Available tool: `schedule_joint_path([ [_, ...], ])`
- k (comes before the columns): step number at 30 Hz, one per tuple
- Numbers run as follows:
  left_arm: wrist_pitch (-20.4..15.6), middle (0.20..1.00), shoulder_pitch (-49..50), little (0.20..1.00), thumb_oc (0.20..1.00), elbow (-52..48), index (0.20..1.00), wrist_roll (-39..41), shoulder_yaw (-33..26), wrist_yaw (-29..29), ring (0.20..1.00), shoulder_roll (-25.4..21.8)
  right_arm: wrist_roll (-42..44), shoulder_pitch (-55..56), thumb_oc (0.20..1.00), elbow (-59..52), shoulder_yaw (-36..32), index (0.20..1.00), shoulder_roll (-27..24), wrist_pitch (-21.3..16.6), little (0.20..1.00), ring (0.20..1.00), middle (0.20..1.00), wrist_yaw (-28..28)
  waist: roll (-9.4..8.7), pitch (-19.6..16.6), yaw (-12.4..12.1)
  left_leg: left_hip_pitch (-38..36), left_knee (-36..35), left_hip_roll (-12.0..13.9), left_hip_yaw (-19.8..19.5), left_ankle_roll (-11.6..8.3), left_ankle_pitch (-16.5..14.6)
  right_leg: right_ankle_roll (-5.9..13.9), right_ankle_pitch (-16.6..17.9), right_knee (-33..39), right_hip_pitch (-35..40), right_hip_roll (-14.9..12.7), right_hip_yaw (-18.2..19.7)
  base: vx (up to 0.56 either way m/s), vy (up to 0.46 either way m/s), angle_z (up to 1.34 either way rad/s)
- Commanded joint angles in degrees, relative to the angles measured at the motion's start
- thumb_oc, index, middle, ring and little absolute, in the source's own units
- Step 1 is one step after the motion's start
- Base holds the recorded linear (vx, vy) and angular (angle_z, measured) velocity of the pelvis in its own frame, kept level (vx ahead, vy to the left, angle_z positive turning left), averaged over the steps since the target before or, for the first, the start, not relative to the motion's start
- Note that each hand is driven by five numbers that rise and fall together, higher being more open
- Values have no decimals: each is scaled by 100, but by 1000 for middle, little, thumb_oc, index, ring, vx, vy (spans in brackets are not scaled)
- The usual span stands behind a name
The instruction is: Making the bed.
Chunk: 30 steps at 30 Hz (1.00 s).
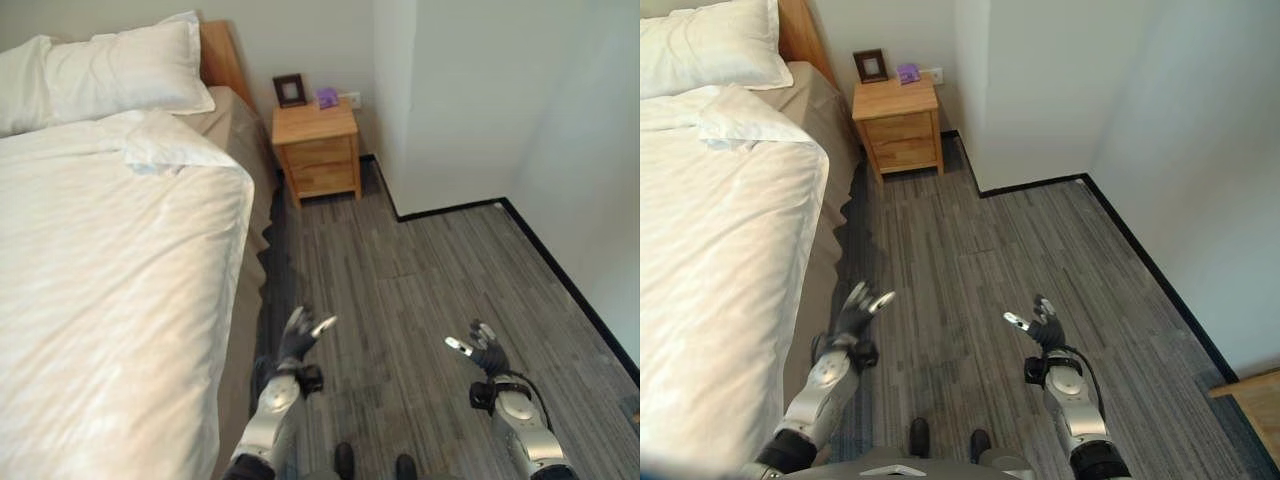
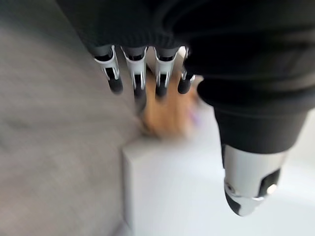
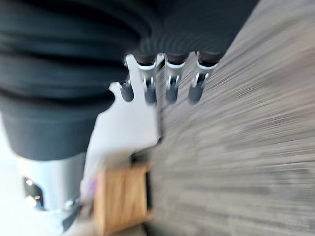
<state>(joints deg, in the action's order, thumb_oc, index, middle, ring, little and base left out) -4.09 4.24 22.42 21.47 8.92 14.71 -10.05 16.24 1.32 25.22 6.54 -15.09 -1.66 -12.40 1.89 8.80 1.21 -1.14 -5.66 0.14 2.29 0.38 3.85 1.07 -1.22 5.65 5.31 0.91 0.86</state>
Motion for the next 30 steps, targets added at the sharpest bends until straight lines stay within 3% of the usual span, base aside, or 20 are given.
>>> schedule_joint_path([
  [1, -316, 1000, -12, 1000, 1000, -301, 1000, -182, -151, 26, 1000, -347, -371, -263, 1000, -131, -160, 1000, 14, -225, 1000, 1000, 1000, -143, -269, -26, -244, -177, 222, 8, 411, 21, -832, 663, -195, -716, -105, -927, -650, -66, 59, 3],
  [3, -418, 1000, 15, 1000, 1000, -674, 1000, -211, -275, 150, 1000, -433, -1084, -442, 1000, -272, -99, 1000, -199, -228, 1000, 1000, 1000, -284, -278, 201, -321, -262, 365, -9, 313, 134, -963, 854, -80, -1922, -594, -1009, -774, -50, 73, 4],
  [5, -443, 1000, -34, 1000, 1000, -857, 1000, -344, -370, 337, 1000, -510, -1506, -657, 1000, -369, -55, 1000, -389, -167, 1000, 1000, 1000, -384, -233, 363, -327, -373, 370, 8, 276, 220, -1006, 1080, 532, -2793, -1023, -1075, -869, -25, 67, -6],
  [6, -475, 1000, -56, 1000, 1000, -940, 1000, -418, -424, 411, 1000, -557, -1678, -724, 1000, -499, -45, 1000, -506, -170, 1000, 1000, 1000, -392, -178, 439, -336, -436, 376, 49, 228, 258, -1029, 1162, 617, -3152, -1211, -1080, -915, 20, 48, -11],
  [9, -560, 1000, -46, 1000, 1000, -1191, 1000, -518, -518, 462, 1000, -584, -1897, -692, 1000, -807, -70, 1000, -692, -309, 1000, 1000, 1000, -354, -172, 462, -344, -594, 327, 67, 166, 277, -1117, 1110, 526, -3338, -1336, -1151, -1047, 114, -3, 16],
  [10, -596, 1000, -126, 1000, 1000, -1326, 1000, -549, -487, 467, 1000, -650, -1982, -729, 1000, -1015, -66, 1000, -846, -388, 1000, 1000, 1000, -323, -246, 458, -332, -658, 296, 59, 24, 243, -1165, 934, 239, -2984, -1454, -978, -965, 201, -44, 36],
  [12, -608, 1000, -187, 1000, 1000, -1416, 1000, -600, -456, 460, 1000, -704, -1976, -721, 1000, -1128, -88, 1000, -914, -439, 1000, 1000, 1000, -321, -275, 470, -292, -725, 275, 85, -105, 188, -1216, 818, -1, -2668, -1476, -838, -966, 281, -137, 72],
  [13, -633, 1000, -256, 1000, 1000, -1495, 1000, -729, -406, 408, 1000, -797, -1977, -721, 1000, -1200, -107, 1000, -1049, -488, 1000, 1000, 1000, -318, -381, 462, -223, -845, 212, 101, -231, 61, -1314, 728, 25, -1514, -1408, -860, -980, 592, -326, 82],
  [15, -646, 1000, -432, 1000, 1000, -1478, 1000, -859, -436, 550, 1000, -856, -2162, -758, 1000, -1233, -144, 1000, -1100, -417, 1000, 1000, 1000, -471, -400, 485, -124, -1099, 81, 294, -346, -145, -1424, 830, 424, -512, -1676, -981, -1041, 670, -333, 27],
  [18, -703, 1000, -479, 1000, 1000, -1433, 1000, -858, -456, 612, 1000, -847, -2289, -474, 1000, -1403, -310, 1000, -1012, -343, 1000, 1000, 1000, -543, -363, 541, 111, -1478, 66, 533, -659, -327, -1761, 953, 724, -267, -2030, -1043, -590, 528, -251, 62],
  [21, -721, 1000, -241, 1000, 1000, -1421, 1000, -861, -493, 615, 1000, -786, -2338, -209, 1000, -1369, -278, 1000, -912, -394, 1000, 1000, 1000, -462, -380, 337, 247, -1797, 66, 797, -754, -430, -1976, 866, 830, -426, -1935, -963, -423, 496, -280, 87],
  [23, -733, 1000, -102, 1000, 1000, -1392, 1000, -776, -512, 597, 1000, -725, -2305, -152, 1000, -1338, -223, 1000, -920, -431, 1000, 1000, 1000, -397, -274, 284, 306, -1612, 739, 1071, -738, -603, -1541, 726, 739, -635, -1887, -774, -425, 506, -329, 2],
  [24, -725, 1000, -52, 1000, 1000, -1394, 1000, -609, -552, 575, 1000, -653, -2286, -213, 1000, -1252, -131, 1000, -947, -474, 1000, 1000, 1000, -382, -177, 333, 257, -1133, 2016, 1160, -665, -695, -666, 492, 572, -535, -1486, -584, -556, 449, -389, -10],
  [25, -709, 1000, -51, 1000, 1000, -1481, 1000, -504, -528, 547, 1000, -651, -2236, -237, 1000, -1304, -121, 1000, -965, -485, 1000, 1000, 1000, -408, -241, 463, 189, -641, 2938, 1115, -714, -665, -198, 326, 489, -465, -1255, -578, -583, 320, -320, -19],
  [26, -707, 1000, -57, 1000, 1000, -1482, 1000, -503, -531, 547, 1000, -657, -2235, -243, 1000, -1304, -122, 1000, -960, -485, 1000, 1000, 1000, -407, -275, 444, 220, -578, 2953, 1076, -751, -665, -168, 326, 509, -459, -1286, -620, -603, 299, -380, -30],
  [27, -757, 1000, -43, 1000, 1000, -1566, 1000, -426, -440, 511, 1000, -648, -2117, -246, 1000, -1380, -110, 1000, -1001, -514, 1000, 1000, 1000, -456, -461, 660, 89, -4, 3930, 1002, -482, -508, -51, 126, 367, -318, -887, -655, -613, 215, -244, -44],
  [28, -759, 1000, -45, 1000, 1000, -1563, 1000, -425, -439, 510, 1000, -654, -2115, -246, 1000, -1379, -112, 1000, -996, -514, 1000, 1000, 1000, -457, -453, 671, 76, 18, 3998, 1010, -474, -497, -90, 134, 375, -304, -878, -648, -605, 502, -393, -60],
  [29, -744, 1000, -80, 1000, 1000, -1639, 1000, -385, -380, 439, 1000, -625, -2132, -268, 1000, -1405, -116, 1000, -1036, -465, 1000, 1000, 1000, -441, -594, 784, -78, 555, 4433, 874, -228, -444, -395, 83, 228, -155, -538, -726, -547, 395, -160, -47],
  [30, -739, 1000, -101, 1000, 1000, -1674, 1000, -377, -336, 417, 1000, -597, -2156, -281, 1000, -1391, -111, 1000, -1052, -434, 1000, 1000, 1000, -437, -568, 844, -180, 842, 4503, 791, -123, -440, -659, 88, 96, -127, -384, -704, -523, 545, -194, -15],
])
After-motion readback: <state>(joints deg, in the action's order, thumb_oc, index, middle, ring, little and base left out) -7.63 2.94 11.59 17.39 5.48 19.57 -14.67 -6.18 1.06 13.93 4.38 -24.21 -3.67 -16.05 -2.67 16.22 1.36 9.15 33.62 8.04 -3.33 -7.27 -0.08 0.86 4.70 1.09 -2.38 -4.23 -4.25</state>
